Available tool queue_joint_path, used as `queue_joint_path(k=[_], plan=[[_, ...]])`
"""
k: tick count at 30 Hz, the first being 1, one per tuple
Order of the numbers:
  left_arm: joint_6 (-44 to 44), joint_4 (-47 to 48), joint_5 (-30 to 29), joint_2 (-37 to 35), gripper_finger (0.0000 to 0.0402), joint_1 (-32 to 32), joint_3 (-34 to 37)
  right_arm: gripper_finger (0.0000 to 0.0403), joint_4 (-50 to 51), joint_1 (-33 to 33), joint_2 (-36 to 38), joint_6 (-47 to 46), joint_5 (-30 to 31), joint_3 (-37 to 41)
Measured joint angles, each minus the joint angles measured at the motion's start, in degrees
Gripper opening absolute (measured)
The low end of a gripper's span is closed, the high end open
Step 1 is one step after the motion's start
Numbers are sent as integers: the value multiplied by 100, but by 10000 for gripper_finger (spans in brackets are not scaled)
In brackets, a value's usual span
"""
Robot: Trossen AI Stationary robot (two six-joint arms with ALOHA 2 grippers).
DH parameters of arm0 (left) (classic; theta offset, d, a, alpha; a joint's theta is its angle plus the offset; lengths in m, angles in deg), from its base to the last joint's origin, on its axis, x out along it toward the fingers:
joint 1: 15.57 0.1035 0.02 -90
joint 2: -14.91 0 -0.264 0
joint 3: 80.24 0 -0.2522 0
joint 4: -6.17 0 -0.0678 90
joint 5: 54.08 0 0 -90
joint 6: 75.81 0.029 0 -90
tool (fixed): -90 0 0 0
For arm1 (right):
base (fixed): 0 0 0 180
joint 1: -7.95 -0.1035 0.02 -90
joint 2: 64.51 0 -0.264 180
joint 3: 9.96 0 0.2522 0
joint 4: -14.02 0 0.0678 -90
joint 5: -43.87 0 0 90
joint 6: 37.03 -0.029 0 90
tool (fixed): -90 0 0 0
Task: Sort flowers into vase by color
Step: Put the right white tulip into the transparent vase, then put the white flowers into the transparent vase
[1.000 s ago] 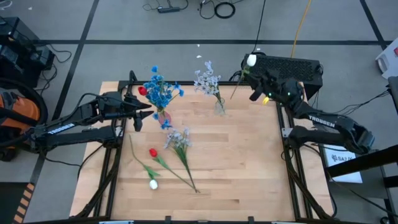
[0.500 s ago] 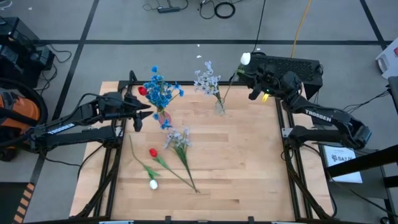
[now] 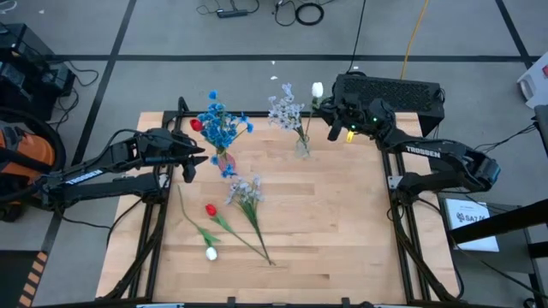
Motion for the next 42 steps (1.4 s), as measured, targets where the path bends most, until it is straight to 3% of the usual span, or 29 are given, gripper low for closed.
queue_joint_path(k=[6,14,26,31,42], plan=[[-2,0,0,0,152,-2,0,0,-315,6,-233,1,58,0],[0,0,0,0,152,-2,0,0,445,-96,-233,398,61,0],[1,0,0,0,152,0,0,4,445,-426,-835,718,77,-2],[0,0,0,0,152,0,0,38,490,-392,-787,706,72,0],[0,0,0,0,152,0,0,159,651,-364,-420,772,85,0]])
